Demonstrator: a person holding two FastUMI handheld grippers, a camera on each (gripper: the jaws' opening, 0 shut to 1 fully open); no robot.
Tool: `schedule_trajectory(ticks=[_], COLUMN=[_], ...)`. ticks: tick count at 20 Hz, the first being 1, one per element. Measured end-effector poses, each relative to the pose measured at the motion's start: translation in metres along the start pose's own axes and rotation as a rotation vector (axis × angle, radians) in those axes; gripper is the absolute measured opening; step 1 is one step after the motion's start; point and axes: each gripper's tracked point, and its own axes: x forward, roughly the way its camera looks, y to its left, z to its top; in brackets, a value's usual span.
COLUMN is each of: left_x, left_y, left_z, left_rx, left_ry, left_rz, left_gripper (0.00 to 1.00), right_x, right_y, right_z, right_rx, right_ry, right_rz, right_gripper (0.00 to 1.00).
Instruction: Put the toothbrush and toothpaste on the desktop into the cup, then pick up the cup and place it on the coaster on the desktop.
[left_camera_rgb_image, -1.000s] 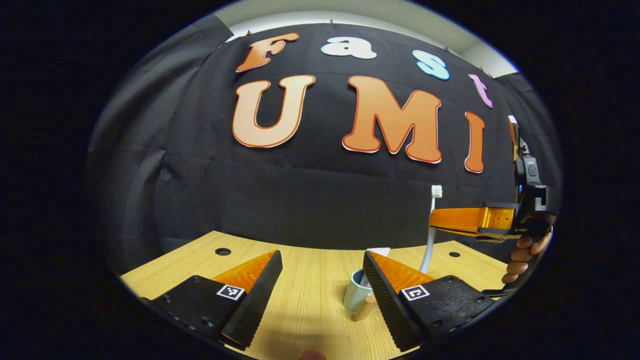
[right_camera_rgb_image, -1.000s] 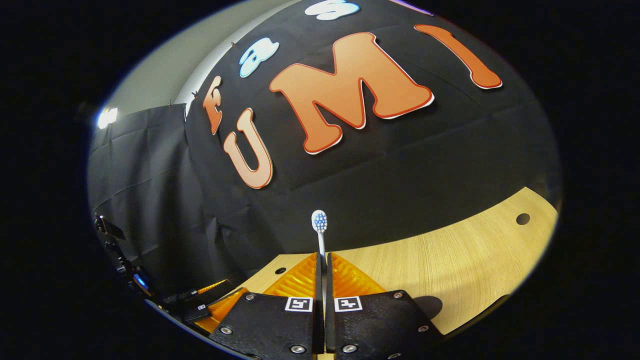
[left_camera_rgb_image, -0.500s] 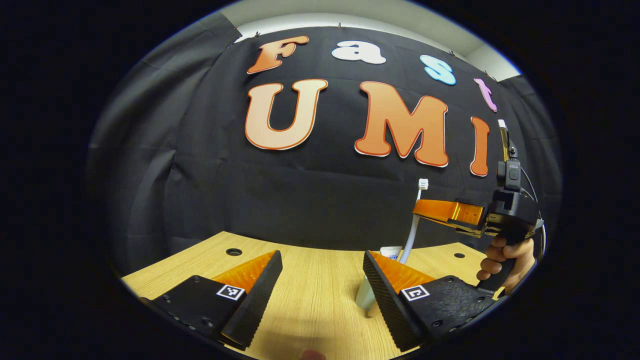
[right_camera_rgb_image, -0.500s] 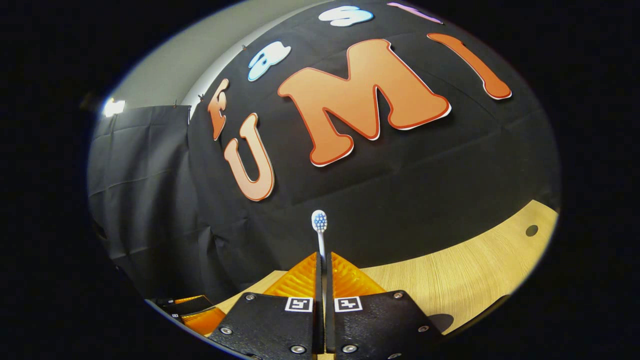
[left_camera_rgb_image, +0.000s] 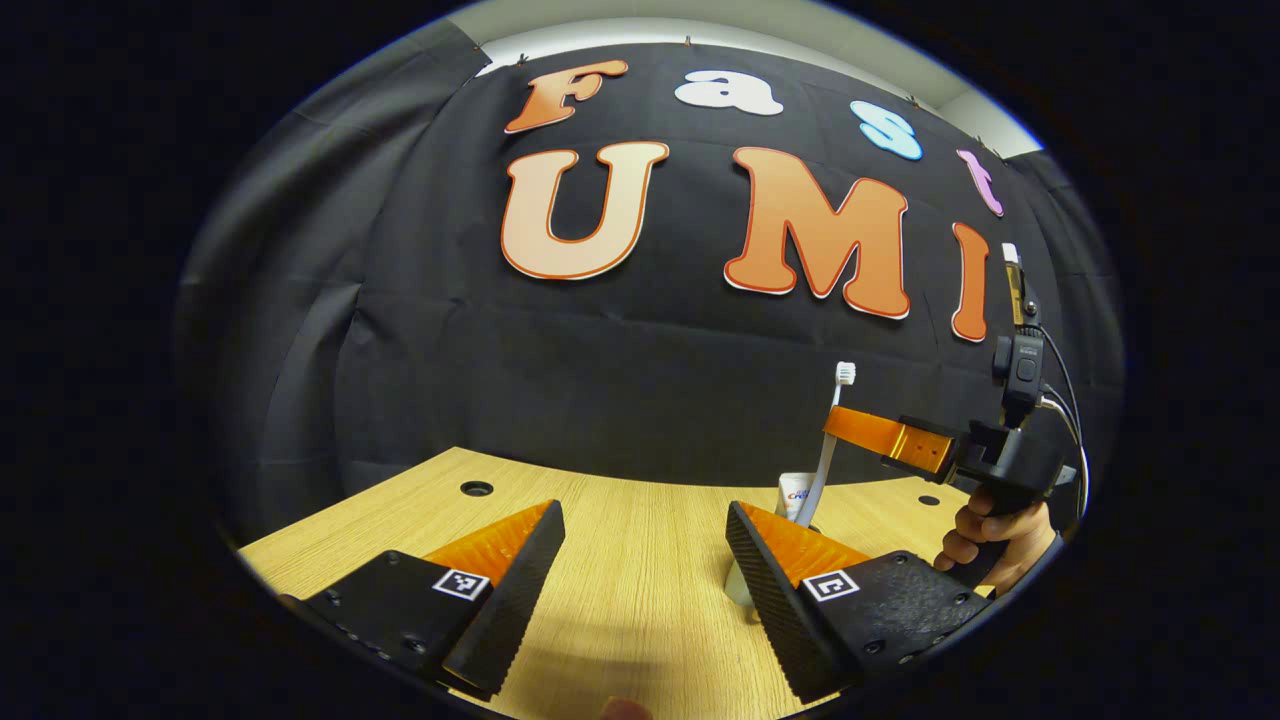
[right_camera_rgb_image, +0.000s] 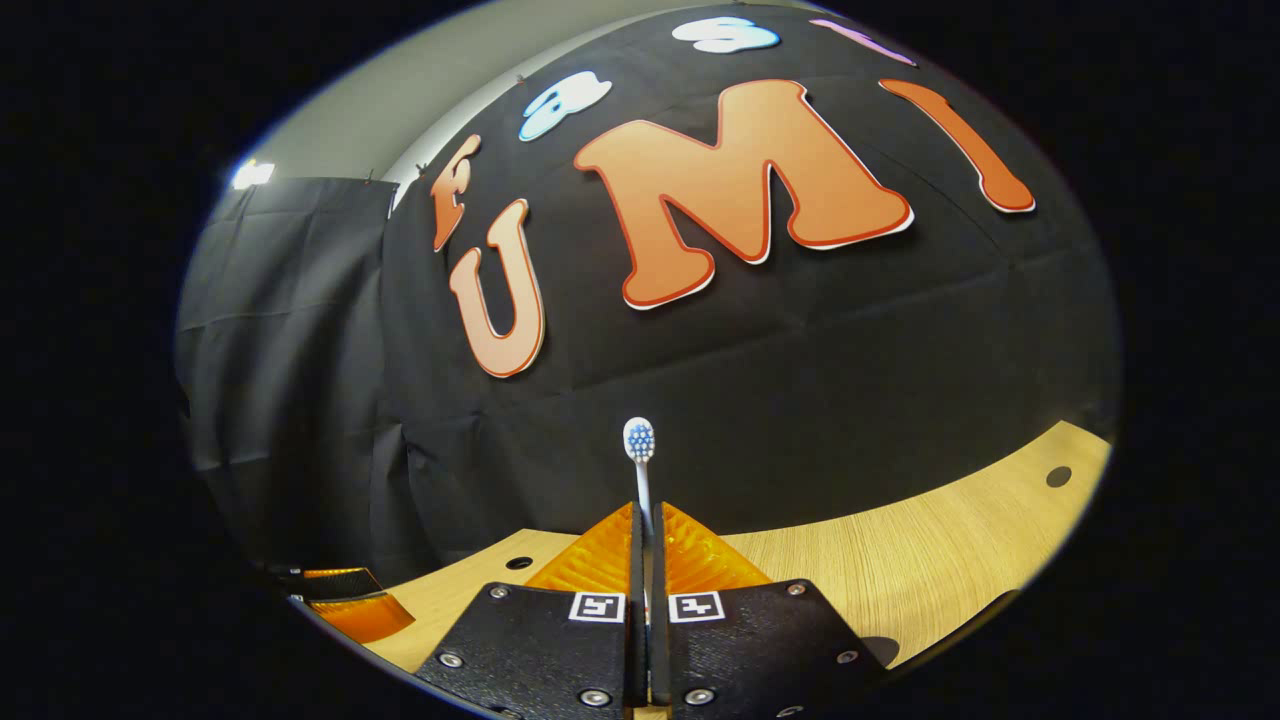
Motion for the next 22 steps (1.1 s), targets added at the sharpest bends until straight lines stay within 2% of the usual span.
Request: schedule_trajectory(ticks=[4, 9, 14, 20, 22], left_x=[-0.003, -0.007, -0.010, -0.009, -0.005], left_y=[-0.002, -0.003, -0.011, -0.035, -0.044], left_z=[-0.007, -0.013, -0.016, -0.021, -0.020], left_rx=[0.014, 0.007, -0.003, -0.002, 0.004], left_ry=[0.017, 0.030, 0.056, 0.102, 0.113], left_rz=[0.005, 0.014, 0.008, -0.028, -0.039], left_gripper=[0.98, 0.98, 0.98, 0.98, 0.97], right_x=[-0.003, -0.009, -0.023, -0.051, -0.062], right_y=[-0.004, -0.009, -0.008, -0.013, -0.022], right_z=[-0.010, -0.025, -0.035, -0.022, -0.018], right_rx=[-0.014, -0.070, -0.121, -0.154, -0.173], right_ry=[-0.032, -0.009, 0.061, 0.110, 0.124], right_rz=[0.001, -0.021, -0.004, 0.007, -0.013], right_gripper=[0.02, 0.02, 0.07, 0.21, 0.32])
